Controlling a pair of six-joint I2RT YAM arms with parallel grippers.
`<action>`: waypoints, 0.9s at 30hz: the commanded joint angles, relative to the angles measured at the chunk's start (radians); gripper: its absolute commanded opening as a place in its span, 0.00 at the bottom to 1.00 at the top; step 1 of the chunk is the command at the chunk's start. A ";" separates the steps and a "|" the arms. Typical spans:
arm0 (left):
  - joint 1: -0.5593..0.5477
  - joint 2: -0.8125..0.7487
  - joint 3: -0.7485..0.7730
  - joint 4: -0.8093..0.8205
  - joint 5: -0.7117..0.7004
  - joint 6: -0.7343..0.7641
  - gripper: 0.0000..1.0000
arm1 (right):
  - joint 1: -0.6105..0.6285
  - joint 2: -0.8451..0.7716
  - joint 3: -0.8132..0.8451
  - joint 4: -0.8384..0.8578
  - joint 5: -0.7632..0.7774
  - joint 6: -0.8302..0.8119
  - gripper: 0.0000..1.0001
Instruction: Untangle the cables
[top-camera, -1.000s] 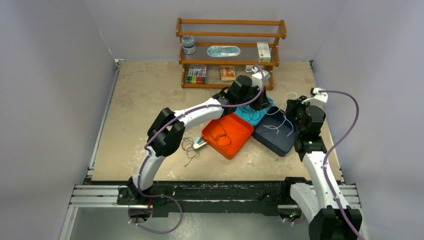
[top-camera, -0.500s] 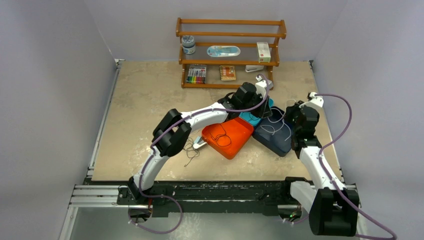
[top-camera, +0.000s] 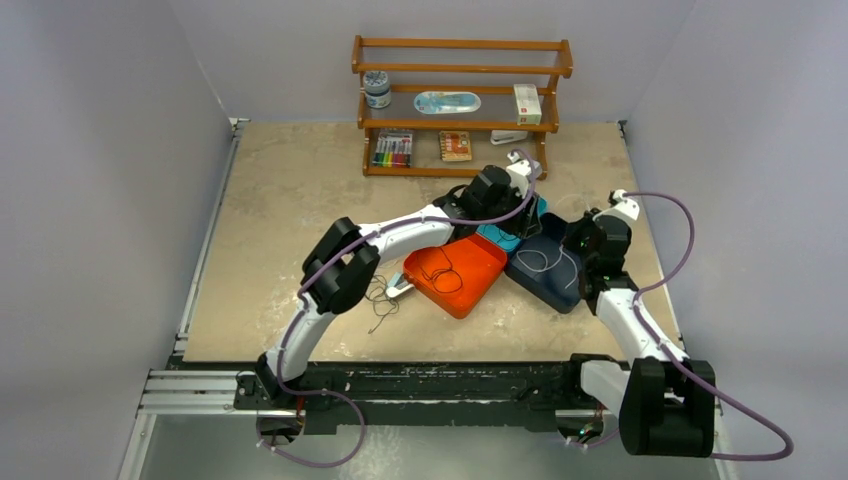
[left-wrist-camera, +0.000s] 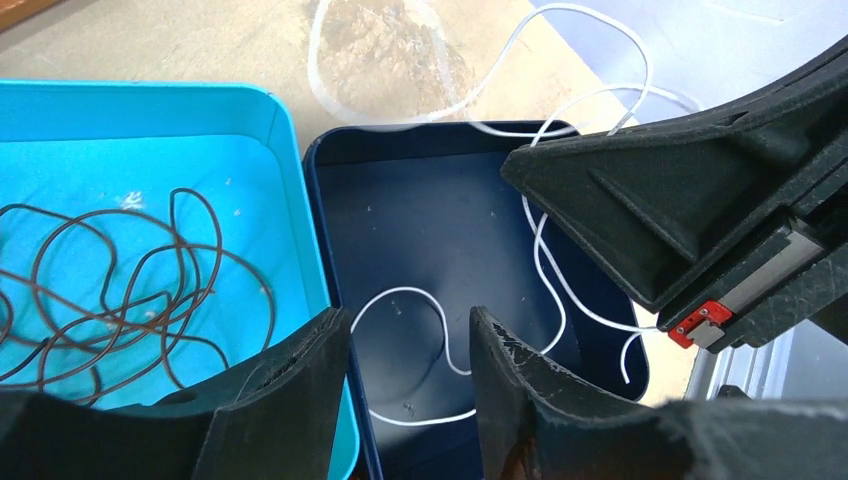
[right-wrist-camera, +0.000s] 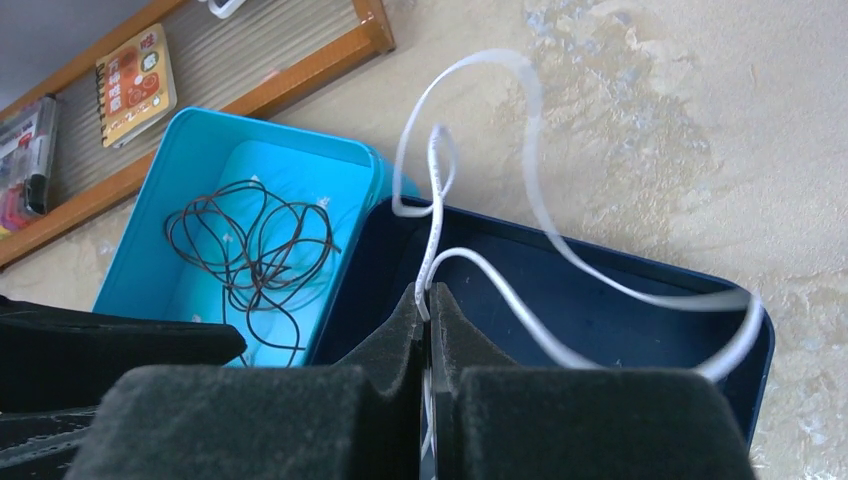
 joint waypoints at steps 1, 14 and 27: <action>0.012 -0.119 -0.026 0.028 -0.034 0.022 0.47 | -0.005 -0.019 0.000 0.008 -0.022 0.023 0.00; 0.060 -0.214 -0.109 0.067 -0.057 0.006 0.47 | -0.005 -0.116 0.025 -0.093 -0.144 -0.004 0.00; 0.086 -0.272 -0.186 0.088 -0.095 0.003 0.47 | -0.005 -0.235 0.033 -0.265 -0.159 0.124 0.00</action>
